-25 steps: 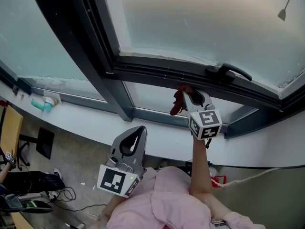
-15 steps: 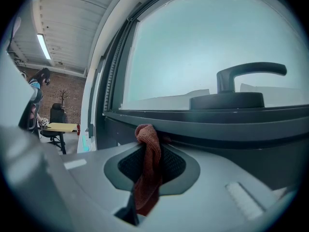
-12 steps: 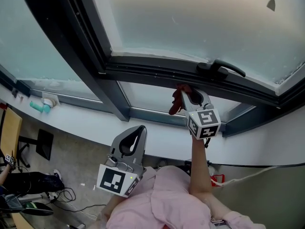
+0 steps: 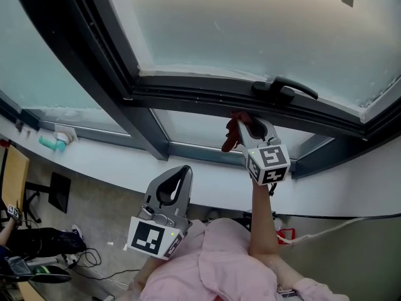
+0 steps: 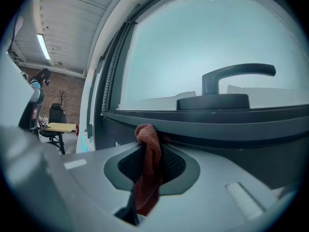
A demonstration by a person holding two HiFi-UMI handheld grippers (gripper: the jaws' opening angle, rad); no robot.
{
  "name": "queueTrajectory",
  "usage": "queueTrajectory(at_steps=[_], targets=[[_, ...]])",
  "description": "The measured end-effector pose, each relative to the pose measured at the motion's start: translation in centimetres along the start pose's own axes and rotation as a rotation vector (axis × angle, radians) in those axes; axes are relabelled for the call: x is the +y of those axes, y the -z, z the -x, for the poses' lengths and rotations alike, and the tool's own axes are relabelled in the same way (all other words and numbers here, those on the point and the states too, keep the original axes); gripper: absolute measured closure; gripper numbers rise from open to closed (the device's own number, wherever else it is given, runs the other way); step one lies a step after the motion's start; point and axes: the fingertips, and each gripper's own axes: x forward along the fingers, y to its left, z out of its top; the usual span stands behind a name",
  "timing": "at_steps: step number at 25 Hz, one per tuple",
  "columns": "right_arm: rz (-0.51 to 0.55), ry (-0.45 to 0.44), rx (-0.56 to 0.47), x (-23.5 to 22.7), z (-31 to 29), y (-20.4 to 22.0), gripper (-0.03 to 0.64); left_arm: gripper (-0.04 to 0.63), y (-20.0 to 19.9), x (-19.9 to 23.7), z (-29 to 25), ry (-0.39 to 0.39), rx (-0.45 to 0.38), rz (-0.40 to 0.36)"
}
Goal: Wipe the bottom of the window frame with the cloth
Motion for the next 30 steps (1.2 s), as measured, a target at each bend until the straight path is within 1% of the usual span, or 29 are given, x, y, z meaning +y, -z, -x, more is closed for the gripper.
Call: queueTrajectory(at_steps=[7, 22, 27, 30], targets=[[-0.004, 0.03, -0.003, -1.5, 1.2, 0.2, 0.552, 0.597, 0.3, -1.2, -0.9, 0.034, 0.009, 0.006], [-0.019, 0.12, 0.002, -5.0, 3.8, 0.8, 0.551, 0.598, 0.9, -2.5, -1.7, 0.072, 0.023, 0.018], [-0.017, 0.134, 0.011, -5.0, 4.1, 1.0, 0.551, 0.598, 0.9, -2.8, -1.4, 0.083, 0.033, 0.03], [-0.013, 0.131, 0.021, -5.3, 3.8, 0.7, 0.551, 0.598, 0.8, -2.7, -1.4, 0.084, 0.025, 0.031]])
